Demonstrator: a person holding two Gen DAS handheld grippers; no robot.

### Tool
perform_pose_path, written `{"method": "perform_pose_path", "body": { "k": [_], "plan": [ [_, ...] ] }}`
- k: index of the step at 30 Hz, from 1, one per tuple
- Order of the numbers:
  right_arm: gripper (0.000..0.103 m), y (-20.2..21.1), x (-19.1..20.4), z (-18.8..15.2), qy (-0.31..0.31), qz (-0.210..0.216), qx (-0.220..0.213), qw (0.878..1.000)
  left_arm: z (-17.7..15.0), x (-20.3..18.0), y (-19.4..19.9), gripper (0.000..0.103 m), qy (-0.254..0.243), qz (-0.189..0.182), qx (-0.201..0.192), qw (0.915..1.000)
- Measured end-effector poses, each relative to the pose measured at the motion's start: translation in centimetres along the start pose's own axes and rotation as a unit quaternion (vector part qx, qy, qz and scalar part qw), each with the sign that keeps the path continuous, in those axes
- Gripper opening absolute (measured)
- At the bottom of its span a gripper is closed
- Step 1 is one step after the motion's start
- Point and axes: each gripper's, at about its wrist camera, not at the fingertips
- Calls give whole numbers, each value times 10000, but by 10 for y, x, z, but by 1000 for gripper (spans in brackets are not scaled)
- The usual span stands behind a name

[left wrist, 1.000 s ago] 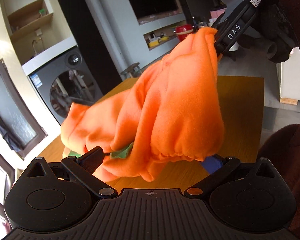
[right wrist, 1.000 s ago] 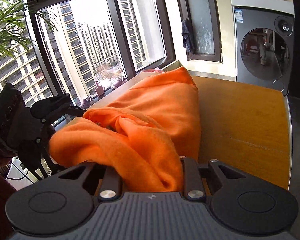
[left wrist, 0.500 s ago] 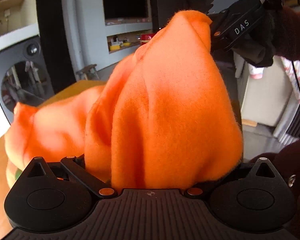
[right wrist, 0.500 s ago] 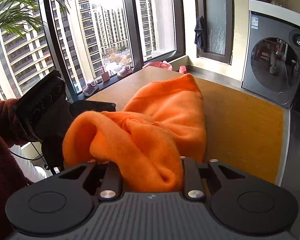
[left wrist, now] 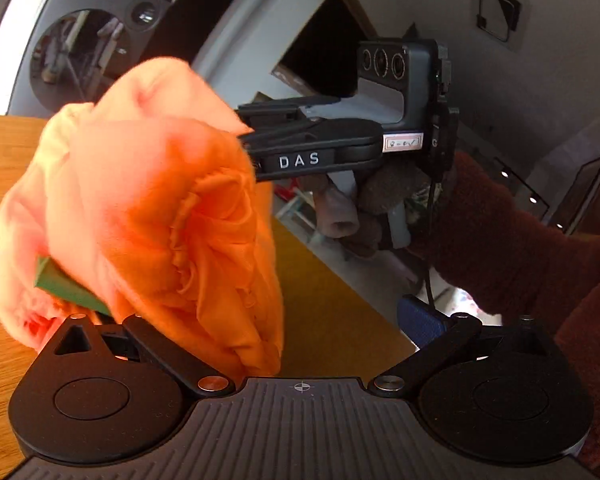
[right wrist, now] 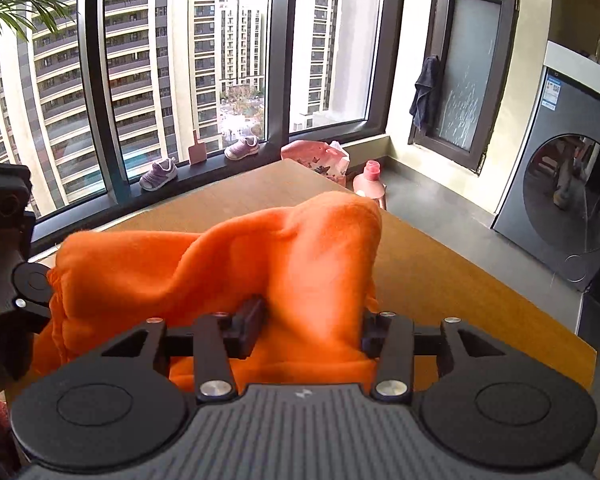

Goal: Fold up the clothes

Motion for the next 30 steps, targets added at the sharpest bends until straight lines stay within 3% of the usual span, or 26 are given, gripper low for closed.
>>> {"method": "perform_pose_path", "body": {
  "k": [3,5,8,11,15,18,23,25,27,30],
  "plan": [
    [59,-28,-12,-4,-299,-126,78,9994,-2,2,26,103,-163,699,-393,9966],
    [68,-32,-18,-7,-522,-131,41,9985,-4,-6,43,103,-579,1212,-594,9892],
    [71,-25,-18,-9,-611,-168,-30,9980,13,-17,25,103,-1088,2008,-526,9721],
    [77,-4,-12,-9,-523,-284,-241,9979,37,-3,13,103,-966,2383,-431,9654],
    [88,31,-4,-14,-328,-452,-596,9967,55,24,11,103,-587,2617,-401,9625],
    [88,50,-3,-18,-131,-629,-719,9953,54,41,21,103,-434,2853,-269,9571],
    [90,17,-21,-27,-184,-1312,-226,9909,58,54,17,103,-470,3222,-5,9455],
    [102,-13,-20,-35,200,-1760,-26,9842,56,57,17,103,-349,3224,81,9459],
    [102,-32,-22,-39,305,-1872,-44,9818,58,62,13,103,-246,3216,156,9464],
    [102,-23,-28,-30,-233,-1765,-148,9839,62,63,25,103,-175,2981,165,9542]
  ]
}}
Point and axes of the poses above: each gripper's, at about its wrist camera, not at the fingertips, and y roughly against the way its jaws point, x to its left, z to its top, and after that the axes turned 3 degrees about z, right-handed
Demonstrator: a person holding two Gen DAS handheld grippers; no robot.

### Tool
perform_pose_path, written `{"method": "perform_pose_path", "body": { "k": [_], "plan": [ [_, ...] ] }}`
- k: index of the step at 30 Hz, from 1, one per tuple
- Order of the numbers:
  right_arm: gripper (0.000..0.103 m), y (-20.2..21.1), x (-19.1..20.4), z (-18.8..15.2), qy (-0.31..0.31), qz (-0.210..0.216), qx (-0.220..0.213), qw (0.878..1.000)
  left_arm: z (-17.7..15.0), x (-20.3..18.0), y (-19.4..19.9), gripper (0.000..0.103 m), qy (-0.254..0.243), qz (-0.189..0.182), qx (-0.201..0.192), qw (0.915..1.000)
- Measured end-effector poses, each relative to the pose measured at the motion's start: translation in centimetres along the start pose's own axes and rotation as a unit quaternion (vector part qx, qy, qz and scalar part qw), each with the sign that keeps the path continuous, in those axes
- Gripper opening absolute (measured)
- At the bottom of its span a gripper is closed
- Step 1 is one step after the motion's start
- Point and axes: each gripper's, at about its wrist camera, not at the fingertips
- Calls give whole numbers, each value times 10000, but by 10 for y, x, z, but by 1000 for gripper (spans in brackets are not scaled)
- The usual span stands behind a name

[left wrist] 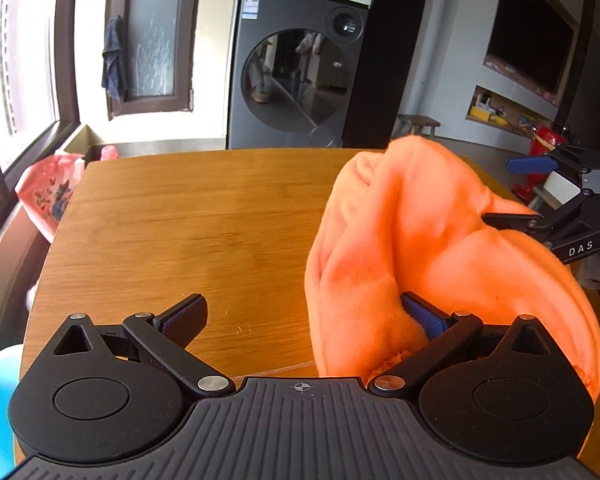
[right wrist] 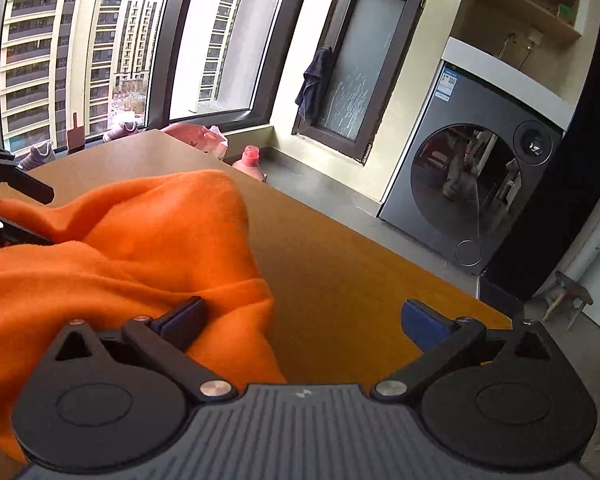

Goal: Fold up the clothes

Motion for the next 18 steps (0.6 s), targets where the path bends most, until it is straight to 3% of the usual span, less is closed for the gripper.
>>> {"method": "perform_pose_path", "body": {
  "k": [3,6,9,11,14,16,18],
  "plan": [
    [102,37,-1,1,-393,243,-232,9987,-2,5,10,103,132,-695,-14,9975],
    [102,74,-5,-16,-961,992,-294,9900,-7,7,17,103,261,-1510,10,9882],
    [102,86,-9,-43,-1696,1628,-64,9720,-12,-2,5,103,211,-1716,68,9849],
    [102,83,-11,-63,-2299,2081,189,9505,-13,-6,-3,103,274,-1817,126,9829],
    [81,74,-11,-85,-2891,2558,497,9212,-11,-7,-12,103,414,-2039,214,9779],
    [67,69,-16,-88,-3055,2524,532,9166,-11,-10,-13,103,438,-2210,259,9739],
    [66,67,-29,-83,-3168,2370,394,9176,-17,-20,-7,103,367,-2459,320,9681]
  ]
}}
Point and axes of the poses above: each gripper's, at about its wrist camera, not at the fingertips, and y roughly against the way its jaws point, x to its left, z to its top, and after that the axes turned 3 degrees about z, right-handed
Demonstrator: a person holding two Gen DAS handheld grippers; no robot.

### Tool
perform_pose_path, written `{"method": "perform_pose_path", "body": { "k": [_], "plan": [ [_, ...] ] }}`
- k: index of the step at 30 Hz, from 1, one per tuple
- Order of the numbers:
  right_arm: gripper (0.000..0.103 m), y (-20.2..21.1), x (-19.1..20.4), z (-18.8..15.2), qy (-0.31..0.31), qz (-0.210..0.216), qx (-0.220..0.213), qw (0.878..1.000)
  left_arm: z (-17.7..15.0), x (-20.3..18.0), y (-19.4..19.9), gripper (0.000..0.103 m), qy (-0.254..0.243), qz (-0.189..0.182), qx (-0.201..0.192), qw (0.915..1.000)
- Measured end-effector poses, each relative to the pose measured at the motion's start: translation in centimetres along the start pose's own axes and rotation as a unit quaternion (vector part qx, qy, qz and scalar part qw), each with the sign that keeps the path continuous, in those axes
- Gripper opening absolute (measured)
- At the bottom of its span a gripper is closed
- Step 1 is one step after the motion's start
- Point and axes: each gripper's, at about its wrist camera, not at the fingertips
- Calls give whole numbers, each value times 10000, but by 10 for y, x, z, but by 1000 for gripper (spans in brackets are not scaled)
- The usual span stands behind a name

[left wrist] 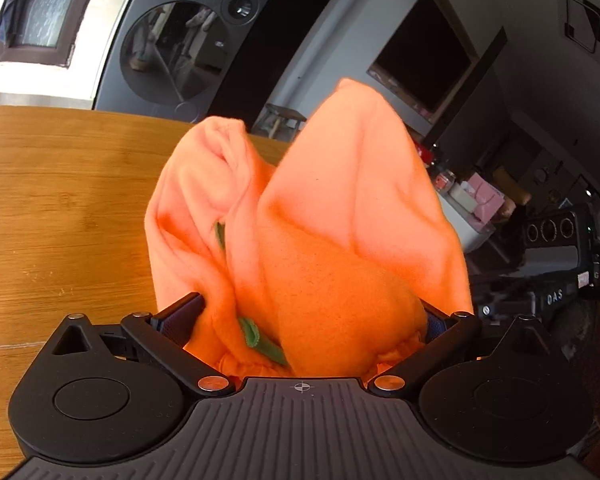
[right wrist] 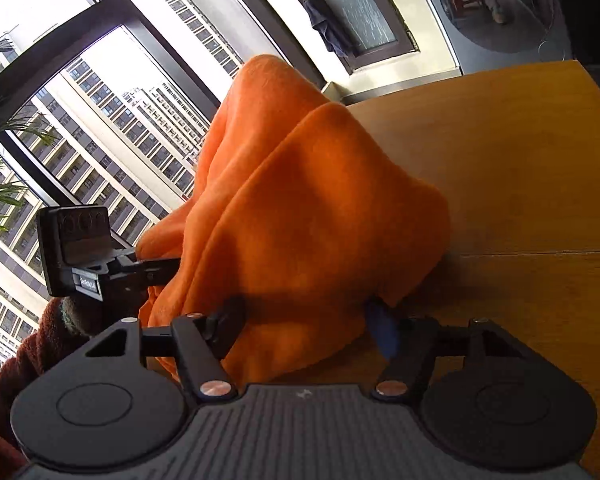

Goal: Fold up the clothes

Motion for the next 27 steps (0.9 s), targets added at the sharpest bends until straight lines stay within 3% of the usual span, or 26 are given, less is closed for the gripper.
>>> {"method": "perform_pose_path", "body": {
  "k": [4,8,11,13,17,21,24,27],
  "plan": [
    [67,3,7,24,638,-722,-358,9947,-20,-35,-9,103,-130,-531,197,9983],
    [67,-5,26,38,1478,-1447,-561,9768,-46,-79,-25,103,-324,-1211,452,9911],
    [71,-4,38,39,1773,-1552,-623,9698,-58,-106,-20,103,-696,-1527,547,9843],
    [81,1,46,33,1928,-1468,-649,9680,-58,-110,-3,103,-940,-1458,405,9840],
    [81,5,67,10,2437,-1424,-787,9561,-29,-90,48,103,-675,-1195,-532,9891],
    [86,4,96,-14,3097,-1395,-926,9360,5,-57,64,103,-89,-130,-1329,9910],
    [90,0,123,-33,3635,-1380,-1191,9136,18,-27,56,103,561,272,-1490,9869],
    [92,-18,137,-43,3745,-1366,-1278,9082,19,-10,49,103,891,397,-1591,9824]
  ]
}}
Point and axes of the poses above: each gripper's, at about its wrist camera, not at the fingertips, and y roughly against the way its jaws point, x to its left, z to its top, and after that the axes turned 3 degrees about z, right-handed
